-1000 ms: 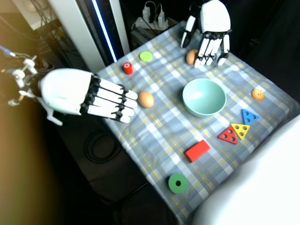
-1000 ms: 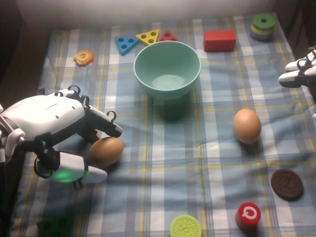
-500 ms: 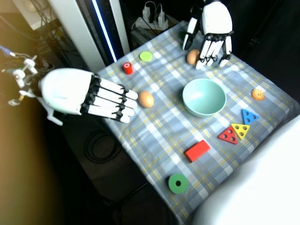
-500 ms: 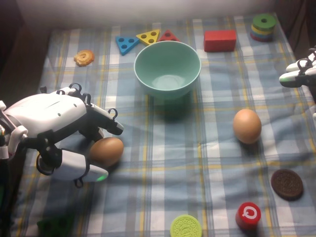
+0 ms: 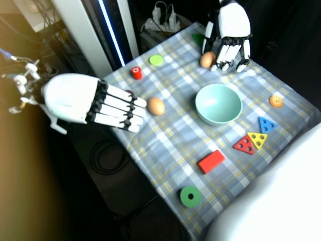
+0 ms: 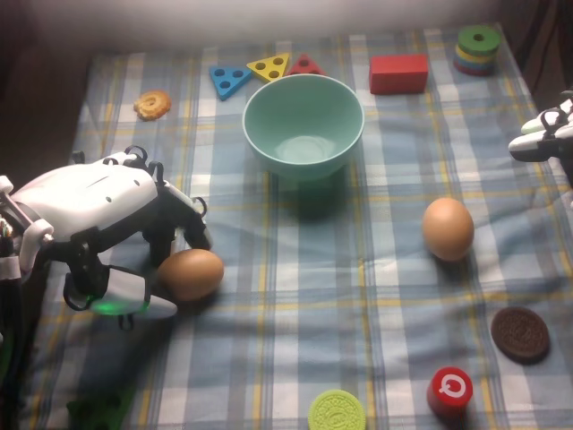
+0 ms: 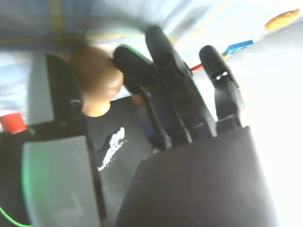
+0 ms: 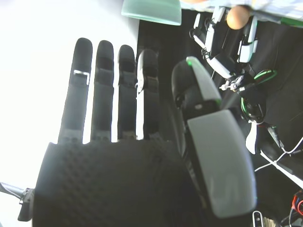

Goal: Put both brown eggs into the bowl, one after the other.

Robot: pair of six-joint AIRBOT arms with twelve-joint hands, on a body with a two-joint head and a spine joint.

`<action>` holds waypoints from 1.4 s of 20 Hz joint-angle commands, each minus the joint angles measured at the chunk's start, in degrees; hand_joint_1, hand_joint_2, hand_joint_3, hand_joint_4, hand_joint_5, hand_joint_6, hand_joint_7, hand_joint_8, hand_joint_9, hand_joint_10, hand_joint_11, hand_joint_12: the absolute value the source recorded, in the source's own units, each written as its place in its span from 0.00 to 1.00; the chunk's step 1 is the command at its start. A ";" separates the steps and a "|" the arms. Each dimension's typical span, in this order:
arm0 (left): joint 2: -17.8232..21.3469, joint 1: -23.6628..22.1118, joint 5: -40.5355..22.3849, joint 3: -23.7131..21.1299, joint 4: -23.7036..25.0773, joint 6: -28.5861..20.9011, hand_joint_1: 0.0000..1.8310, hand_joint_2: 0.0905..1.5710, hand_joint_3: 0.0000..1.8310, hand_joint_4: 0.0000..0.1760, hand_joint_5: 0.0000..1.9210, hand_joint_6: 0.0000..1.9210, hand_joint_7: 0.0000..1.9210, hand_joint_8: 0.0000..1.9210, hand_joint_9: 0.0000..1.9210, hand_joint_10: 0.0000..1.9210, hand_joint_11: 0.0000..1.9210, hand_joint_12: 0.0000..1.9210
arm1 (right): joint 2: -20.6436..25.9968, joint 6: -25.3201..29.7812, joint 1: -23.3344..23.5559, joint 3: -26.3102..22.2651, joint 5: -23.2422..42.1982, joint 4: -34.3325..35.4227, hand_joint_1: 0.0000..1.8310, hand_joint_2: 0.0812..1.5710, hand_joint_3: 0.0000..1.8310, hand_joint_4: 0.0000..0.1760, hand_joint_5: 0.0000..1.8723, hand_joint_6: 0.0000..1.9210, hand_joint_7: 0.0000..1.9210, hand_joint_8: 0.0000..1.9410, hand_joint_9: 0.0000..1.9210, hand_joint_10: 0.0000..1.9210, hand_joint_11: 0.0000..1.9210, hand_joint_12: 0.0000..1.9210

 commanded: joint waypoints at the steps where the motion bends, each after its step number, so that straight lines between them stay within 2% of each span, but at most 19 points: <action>1: -0.51 -0.22 -3.28 0.21 0.28 -0.16 0.69 0.68 0.01 0.00 0.50 0.41 0.52 0.50 0.51 0.03 0.00 0.56 | 0.20 0.28 0.17 0.05 6.79 1.75 0.39 0.86 0.00 0.00 0.34 0.00 0.33 0.00 0.32 0.00 0.21 0.28; 2: -0.52 -0.22 -3.35 0.21 0.17 -0.16 0.68 0.70 0.00 0.00 0.48 0.52 0.50 0.54 0.51 0.03 0.00 0.56 | 0.20 0.28 0.16 0.05 6.79 1.75 0.39 0.86 0.00 0.00 0.34 0.00 0.33 0.00 0.32 0.00 0.21 0.28; 3: -0.54 -0.22 -3.56 0.19 -0.03 -0.16 0.57 0.64 0.00 0.23 0.44 0.20 0.50 0.30 0.51 0.02 0.00 0.54 | 0.20 0.29 0.13 0.05 6.79 1.76 0.40 0.85 0.00 0.00 0.34 0.00 0.33 0.00 0.32 0.00 0.22 0.27; 4: -0.56 -0.22 -3.74 0.18 -0.14 -0.16 0.51 0.61 0.00 0.41 0.49 0.01 0.56 0.09 0.50 0.02 0.00 0.50 | 0.20 0.29 0.11 0.05 6.79 1.79 0.40 0.86 0.00 0.00 0.34 0.00 0.33 0.00 0.32 0.00 0.21 0.27; 5: -0.58 -0.22 -3.97 0.16 -0.33 -0.16 0.50 0.61 0.00 0.40 0.50 0.00 0.59 0.05 0.50 0.03 0.00 0.52 | 0.20 0.29 0.06 0.05 6.79 1.84 0.38 0.86 0.00 0.00 0.34 0.00 0.33 0.00 0.32 0.00 0.21 0.26; 6: -0.58 -0.22 -4.15 0.14 -0.41 -0.16 0.55 0.66 0.00 0.88 0.53 0.36 0.60 0.02 0.50 0.03 0.00 0.54 | 0.20 0.29 0.01 0.05 6.79 1.89 0.38 0.86 0.00 0.00 0.34 0.00 0.33 0.00 0.32 0.00 0.21 0.26; 7: -0.58 -0.22 -4.46 0.11 -0.58 -0.16 0.55 0.66 0.00 0.88 0.53 0.36 0.60 0.02 0.50 0.03 0.00 0.54 | 0.20 0.29 -0.04 0.05 6.79 1.94 0.38 0.86 0.00 0.00 0.34 0.00 0.33 0.00 0.32 0.00 0.21 0.26; 8: -0.57 -0.22 -4.95 0.08 -0.96 -0.16 0.49 0.61 0.00 0.43 0.50 0.05 0.62 0.01 0.51 0.05 0.00 0.53 | 0.20 0.29 -0.09 0.05 6.79 2.00 0.40 0.86 0.00 0.00 0.34 0.00 0.33 0.00 0.32 0.00 0.21 0.26; 9: -0.55 -0.22 -5.41 0.06 -1.29 -0.16 0.49 0.61 0.00 0.43 0.50 0.05 0.62 0.01 0.51 0.05 0.00 0.53 | 0.20 0.29 -0.14 0.05 6.79 2.05 0.40 0.86 0.00 0.00 0.34 0.00 0.33 0.00 0.32 0.00 0.21 0.26; 10: -0.50 -0.22 -6.15 -0.01 -1.78 -0.16 0.49 0.59 0.00 0.41 0.52 0.01 0.64 0.01 0.51 0.07 0.00 0.55 | 0.20 0.29 -0.20 0.05 6.79 2.09 0.40 0.86 0.00 0.00 0.34 0.00 0.33 0.00 0.32 0.00 0.22 0.26; 14: -0.41 -0.23 -8.76 -0.39 -2.60 -0.18 0.49 0.60 0.00 0.34 0.53 0.00 0.65 0.01 0.51 0.09 0.00 0.54 | 0.20 0.29 -0.25 0.07 6.79 2.20 0.40 0.86 0.00 0.00 0.33 0.00 0.33 0.00 0.32 0.00 0.22 0.26; 15: -0.35 -0.29 -9.59 -0.47 -2.87 -0.21 0.55 0.64 0.00 0.87 0.56 0.33 0.66 0.00 0.52 0.10 0.00 0.55 | 0.20 0.29 -0.25 0.07 6.79 2.20 0.42 0.85 0.00 0.00 0.33 0.00 0.33 0.00 0.32 0.00 0.22 0.26; 16: -0.26 -0.34 -10.36 -0.57 -2.97 -0.51 0.55 0.68 0.00 0.99 0.52 0.48 0.66 0.00 0.51 0.15 0.00 0.55 | 0.20 0.29 -0.25 0.07 6.79 2.21 0.41 0.86 0.00 0.00 0.33 0.00 0.33 0.00 0.32 0.00 0.22 0.25; 21: 0.49 -0.98 -15.08 -1.07 -2.33 -3.49 0.55 0.69 0.00 1.00 0.50 0.52 0.67 0.00 0.50 0.22 0.00 0.57 | 0.20 0.29 -0.28 0.08 6.79 2.26 0.39 0.87 0.00 0.00 0.33 0.00 0.33 0.00 0.32 0.00 0.21 0.25; 23: 0.63 -2.55 -16.43 -0.91 -1.69 -3.49 0.55 0.69 0.00 1.00 0.51 0.50 0.69 0.01 0.51 0.24 0.02 0.50 | 0.20 0.29 -0.31 0.11 6.79 2.27 0.39 0.87 0.00 0.00 0.32 0.00 0.33 0.00 0.32 0.00 0.21 0.25; 24: 0.63 -3.74 -16.94 -0.62 -1.19 -3.49 0.56 0.68 0.00 1.00 0.52 0.49 0.71 0.01 0.50 0.31 0.03 0.54 | 0.20 0.29 -0.31 0.12 6.79 2.27 0.38 0.87 0.00 0.00 0.32 0.00 0.33 0.00 0.32 0.00 0.21 0.25; 25: 0.45 -5.28 -17.15 -0.13 -0.83 -3.49 0.57 0.66 0.00 1.00 0.55 0.44 0.72 0.02 0.49 0.36 0.04 0.53 | 0.16 0.29 -0.31 0.15 6.79 2.27 0.40 0.87 0.00 0.00 0.33 0.00 0.33 0.00 0.32 0.00 0.21 0.26; 27: -0.91 -8.38 -16.45 1.60 -0.46 -3.49 0.58 0.64 0.00 1.00 0.60 0.36 0.73 0.02 0.47 0.41 0.08 0.49 | -0.04 0.28 -0.31 0.28 6.79 2.27 0.40 0.87 0.00 0.00 0.32 0.00 0.34 0.00 0.32 0.00 0.22 0.26; 28: -2.36 -10.73 -14.57 3.51 -0.46 -3.49 0.58 0.64 0.00 1.00 0.60 0.35 0.72 0.02 0.45 0.42 0.08 0.52 | -0.14 0.28 -0.31 0.37 6.79 2.27 0.41 0.86 0.00 0.00 0.32 0.00 0.33 0.00 0.32 0.00 0.21 0.26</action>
